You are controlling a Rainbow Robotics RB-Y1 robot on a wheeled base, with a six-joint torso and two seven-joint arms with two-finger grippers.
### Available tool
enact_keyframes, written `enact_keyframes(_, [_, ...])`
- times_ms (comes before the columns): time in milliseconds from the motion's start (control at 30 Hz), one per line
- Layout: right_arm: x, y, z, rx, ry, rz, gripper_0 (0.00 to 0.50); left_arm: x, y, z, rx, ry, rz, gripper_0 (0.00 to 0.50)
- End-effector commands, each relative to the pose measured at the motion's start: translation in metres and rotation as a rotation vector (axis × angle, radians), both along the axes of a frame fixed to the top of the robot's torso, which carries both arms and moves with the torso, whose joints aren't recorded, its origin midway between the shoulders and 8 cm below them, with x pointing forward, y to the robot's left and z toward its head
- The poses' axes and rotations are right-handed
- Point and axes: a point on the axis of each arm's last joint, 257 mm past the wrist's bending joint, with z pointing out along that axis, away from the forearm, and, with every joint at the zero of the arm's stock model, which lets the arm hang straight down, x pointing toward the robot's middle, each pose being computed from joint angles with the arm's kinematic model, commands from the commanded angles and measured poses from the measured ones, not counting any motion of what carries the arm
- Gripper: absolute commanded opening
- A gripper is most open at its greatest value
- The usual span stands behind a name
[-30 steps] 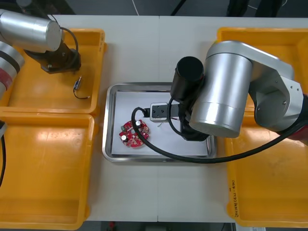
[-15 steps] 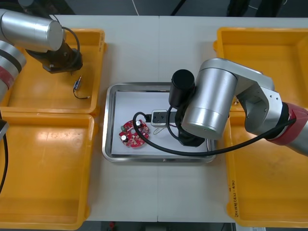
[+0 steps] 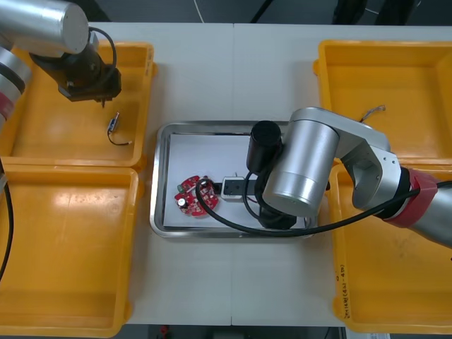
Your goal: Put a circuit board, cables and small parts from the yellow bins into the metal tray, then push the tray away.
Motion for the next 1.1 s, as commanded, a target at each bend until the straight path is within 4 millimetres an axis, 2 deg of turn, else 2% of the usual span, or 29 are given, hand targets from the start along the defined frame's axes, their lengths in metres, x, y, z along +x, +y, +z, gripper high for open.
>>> enact_keyframes(33, [-0.017,0.008,-0.015,0.021,0.042,0.003,0.000,0.002,0.015,0.070,0.014,-0.071,0.039,0.000])
enact_keyframes(333, [-0.016,0.007,-0.016,0.026,0.038,-0.014,0.001,-0.024,0.020,0.083,0.053,-0.023,0.034,0.000])
enact_keyframes(367, [-0.015,0.007,-0.015,0.024,0.033,-0.015,0.061,-0.028,0.021,0.082,0.059,-0.016,0.034,0.000])
enact_keyframes(400, [-0.013,0.006,-0.015,0.020,0.023,-0.015,0.276,-0.033,0.021,0.084,0.061,-0.013,0.030,0.000])
enact_keyframes(433, [-0.012,0.005,-0.014,0.020,0.020,-0.017,0.403,-0.035,0.020,0.085,0.064,-0.013,0.027,0.000])
enact_keyframes(467, [-0.010,0.006,-0.013,0.020,0.012,-0.015,0.500,-0.039,0.020,0.087,0.067,-0.010,0.022,0.000])
enact_keyframes(633, [-0.004,0.010,-0.007,0.038,-0.016,0.002,0.500,-0.057,0.018,0.090,0.100,0.007,0.000,0.001])
enact_keyframes(767, [-0.003,0.008,-0.003,0.041,-0.023,0.001,0.500,-0.069,0.008,0.095,0.114,0.014,-0.031,0.000])
enact_keyframes(1100, [0.005,0.017,0.030,0.074,-0.057,-0.005,0.500,-0.097,-0.037,0.110,0.109,0.024,-0.161,0.000])
